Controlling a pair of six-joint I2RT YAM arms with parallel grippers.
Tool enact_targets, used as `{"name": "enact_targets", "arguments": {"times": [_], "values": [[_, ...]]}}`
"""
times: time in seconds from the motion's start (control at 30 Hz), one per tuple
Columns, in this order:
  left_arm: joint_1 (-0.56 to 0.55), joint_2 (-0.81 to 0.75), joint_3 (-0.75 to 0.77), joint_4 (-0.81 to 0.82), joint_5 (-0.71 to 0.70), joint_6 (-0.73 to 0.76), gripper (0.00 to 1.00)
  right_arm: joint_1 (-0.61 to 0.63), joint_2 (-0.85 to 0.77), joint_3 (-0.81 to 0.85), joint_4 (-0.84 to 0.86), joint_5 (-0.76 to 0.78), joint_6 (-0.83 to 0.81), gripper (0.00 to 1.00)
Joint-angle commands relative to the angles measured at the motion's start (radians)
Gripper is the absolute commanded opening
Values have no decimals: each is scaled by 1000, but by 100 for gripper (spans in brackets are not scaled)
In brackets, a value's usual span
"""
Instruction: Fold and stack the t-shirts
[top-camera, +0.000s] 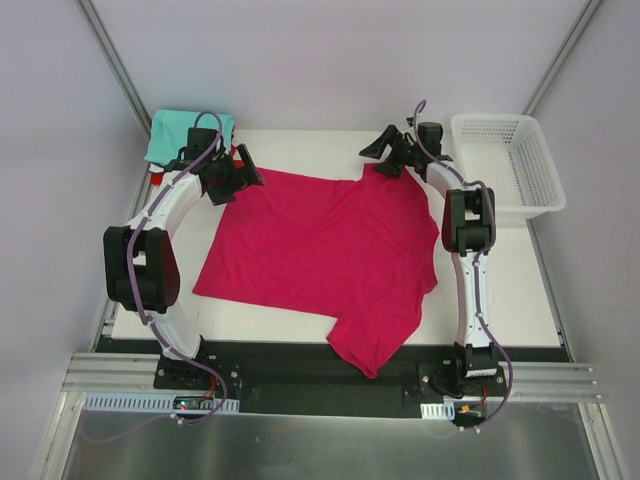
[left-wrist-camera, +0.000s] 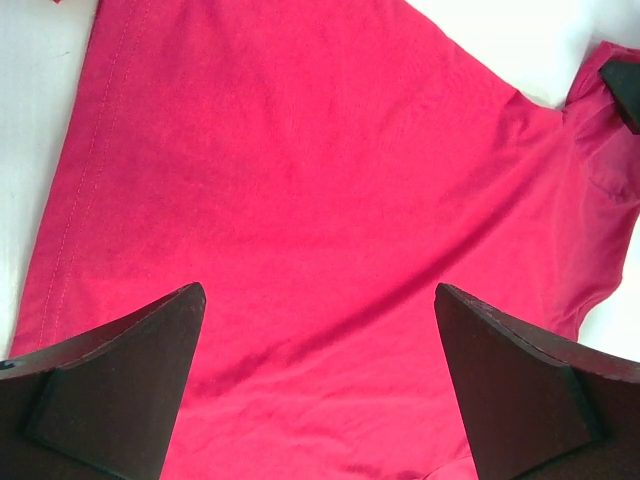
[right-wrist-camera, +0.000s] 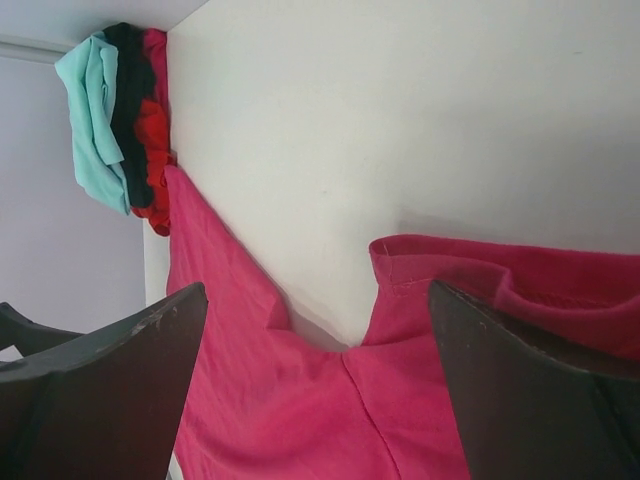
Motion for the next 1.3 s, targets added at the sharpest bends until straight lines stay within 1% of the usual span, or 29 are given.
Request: {"name": "enact_targets", "arguments": {"times": [0.0,0.4,0.6,0.73,0.8,0.87,0.97,1.0,1.03,1.07,1.1,1.17,1.27], "values": [[-12,-55,39,-13,-13,20,99,-49,-57,-26,-53,21,-81,96],[-12,-62,31,-14,-14,23,99,-47,7,93,-30,-17,-53,96],[-12,-56,28,-16,-11,26,99,-41,20,86,70,-52,-4,96],[-12,-61,21,-16,-13,26,99,-38,6,91,78,-66,7,96],[-12,-68,18,-16,-14,29,99,-39,-26,58,79,-74,10,96],[-12,-73,19,-16,-16,27,99,-36,-115,-30,76,-66,-17,96],[-12,-79,19,-14,-5,20,99,-35,-232,-112,-13,-34,-99,96],[-12,-81,16,-14,-2,18,99,-35,-261,-130,-84,-26,-125,96],[-12,-82,14,-14,2,14,99,-35,-288,-152,-115,-3,-163,96],[-12,-90,10,-14,4,9,99,-35,-348,-181,-135,3,-185,96],[-12,-93,7,-14,5,8,99,-35,-376,-243,-149,12,-200,96],[-16,-104,2,-14,5,8,99,-35,-437,-285,-177,43,-250,96],[-19,-113,-4,-14,9,6,99,-35,-448,-284,-269,75,-291,96]]}}
